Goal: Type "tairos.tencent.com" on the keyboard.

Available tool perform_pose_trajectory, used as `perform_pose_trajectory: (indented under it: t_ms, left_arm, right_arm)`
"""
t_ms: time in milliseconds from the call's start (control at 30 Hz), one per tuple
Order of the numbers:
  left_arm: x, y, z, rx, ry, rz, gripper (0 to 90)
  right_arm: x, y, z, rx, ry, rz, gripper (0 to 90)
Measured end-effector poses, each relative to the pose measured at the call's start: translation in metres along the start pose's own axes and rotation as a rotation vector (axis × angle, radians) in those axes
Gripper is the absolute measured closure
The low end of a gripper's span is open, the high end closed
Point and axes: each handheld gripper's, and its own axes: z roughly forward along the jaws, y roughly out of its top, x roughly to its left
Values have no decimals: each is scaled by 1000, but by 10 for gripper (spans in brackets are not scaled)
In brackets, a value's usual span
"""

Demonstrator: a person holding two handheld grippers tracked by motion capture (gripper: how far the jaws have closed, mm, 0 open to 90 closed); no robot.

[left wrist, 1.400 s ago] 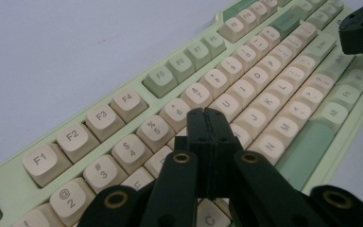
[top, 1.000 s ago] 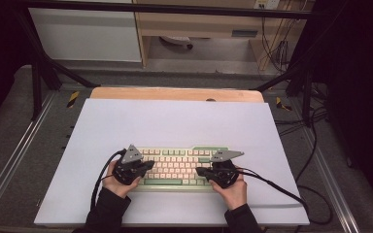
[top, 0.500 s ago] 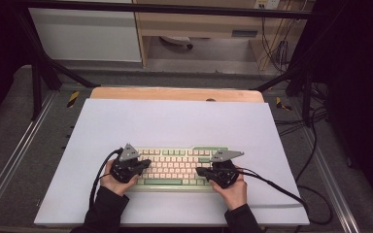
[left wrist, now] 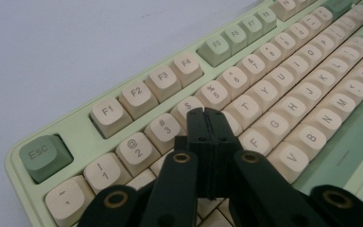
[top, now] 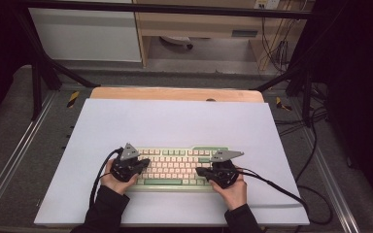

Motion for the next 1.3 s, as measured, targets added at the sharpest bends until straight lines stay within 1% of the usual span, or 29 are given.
perform_pose_trajectory:
  t_ms: [467, 600, 767, 933, 1067, 1133, 1200, 1233, 1300]
  left_arm:
    - [-1, -2, 3, 2, -7, 1, 899]
    - [-2, -2, 2, 2, -8, 2, 899]
    - [-3, 1, -5, -15, -17, 6, 899]
    - [-4, 1, -12, -21, -18, 9, 899]
    - [-2, -2, -19, -19, -17, 10, 899]
    - [0, -4, -22, -20, -15, 6, 899]
    - [1, -7, -26, -19, -14, 4, 899]
    - [2, -9, -27, -22, -13, 0, 899]
    - [3, -11, -30, -22, -15, -3, 899]
  right_arm:
    - [0, 0, 0, 1, 0, 1, 900]
    - [0, 0, -1, -3, 1, -4, 900]
    - [0, 1, -2, -9, 3, 0, 900]
    - [1, 2, -4, -19, 5, -2, 900]
    - [2, 3, -5, -28, 9, 3, 900]
    - [3, 3, -6, -24, 13, 4, 900]
    - [3, 4, -5, -30, 18, 0, 900]
    - [5, 4, -4, -26, 20, 8, 900]
    - [6, 4, -3, -23, 22, 1, 900]
